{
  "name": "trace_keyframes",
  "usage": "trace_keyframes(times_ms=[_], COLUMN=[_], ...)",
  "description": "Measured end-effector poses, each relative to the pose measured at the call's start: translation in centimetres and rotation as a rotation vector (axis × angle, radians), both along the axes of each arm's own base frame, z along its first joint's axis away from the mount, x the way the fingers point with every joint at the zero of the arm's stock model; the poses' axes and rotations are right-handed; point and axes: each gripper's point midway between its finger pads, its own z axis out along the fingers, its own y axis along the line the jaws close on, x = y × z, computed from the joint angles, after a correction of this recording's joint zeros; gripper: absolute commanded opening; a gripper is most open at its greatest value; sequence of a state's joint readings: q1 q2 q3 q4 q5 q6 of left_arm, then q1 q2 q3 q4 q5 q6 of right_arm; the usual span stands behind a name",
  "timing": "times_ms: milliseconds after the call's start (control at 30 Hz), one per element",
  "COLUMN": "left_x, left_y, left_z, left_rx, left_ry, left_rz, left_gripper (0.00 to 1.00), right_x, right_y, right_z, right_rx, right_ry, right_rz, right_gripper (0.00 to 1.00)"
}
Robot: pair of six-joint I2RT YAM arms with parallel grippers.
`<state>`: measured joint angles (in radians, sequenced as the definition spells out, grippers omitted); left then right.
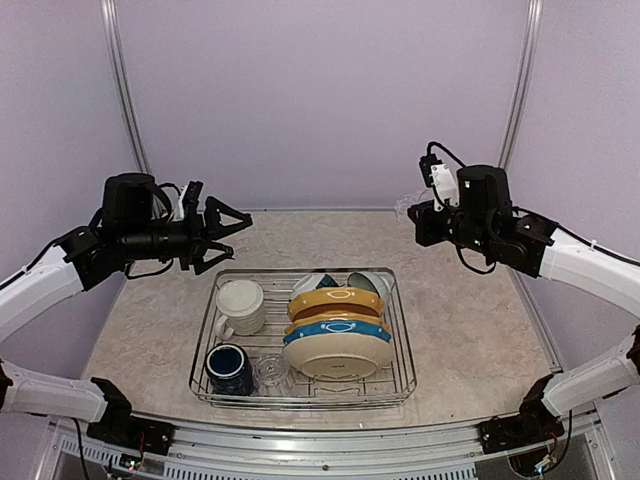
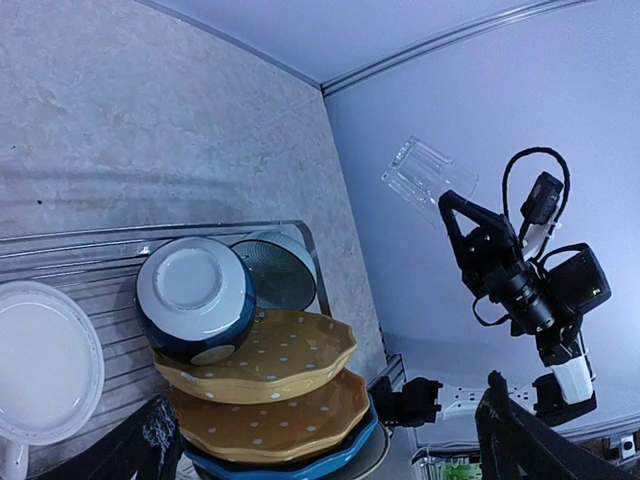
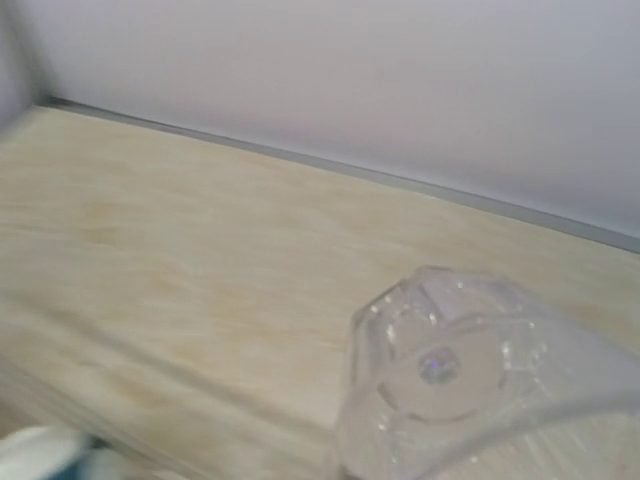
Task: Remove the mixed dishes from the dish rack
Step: Place the cup at the corner of the board.
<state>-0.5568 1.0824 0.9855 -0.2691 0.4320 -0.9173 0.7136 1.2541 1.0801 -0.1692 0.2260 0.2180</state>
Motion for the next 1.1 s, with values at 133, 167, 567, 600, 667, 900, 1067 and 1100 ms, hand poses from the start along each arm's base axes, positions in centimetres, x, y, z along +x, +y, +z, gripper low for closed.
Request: trace_keyframes(times_ms=[133,167,567,600,667,900,1067,1100], left_x=[0.0,0.1,-1.0,-1.1,-1.6,-3.0,-3.7,-3.8], left_y=[0.3,0.3,0.9,1.0,1.0,0.9,0.6,0.5], left_z=[-0.2,-0.2,-0.2,-0.1,0.2,-0.2,-0.9,-1.0], left_rx=[0.011,0.012,0.023,0.022,0.023,0.042,0.069,0.074], left_ry=[0.002,0.001,0.008,0.004,-0.006,0.011,0.029,0.032], left_rz=[0.012,0.014,0.029,0.031,0.032,0.033,0.03,0.032], left_gripper=[0.99,0.99,0.99,0.99,0.99,0.99,0.99,0.99], right_x=[2.2,2.8,10.9,11.7,13.4,16.8,17.9,18.0], right_y=[-3.1,-3.7,-8.6,-8.8,-9.2,-9.9,-10.2,-10.3], right_z=[-0.5,-0.7,-9.1,-9.8,-11.4,-16.4,-18.8,-19.1], right_rx=[-0.055,-0.064,-0.166,-0.17,-0.187,-0.289,-0.361,-0.371], right_ry=[0.035,0.045,0.366,0.39,0.446,0.593,0.645,0.653], right_rz=[-0.109,-0.13,-0.185,-0.18,-0.168,-0.153,-0.153,-0.155], right_gripper=[0.0,0.0,0.0,0.0,0.0,0.0,0.0,0.0])
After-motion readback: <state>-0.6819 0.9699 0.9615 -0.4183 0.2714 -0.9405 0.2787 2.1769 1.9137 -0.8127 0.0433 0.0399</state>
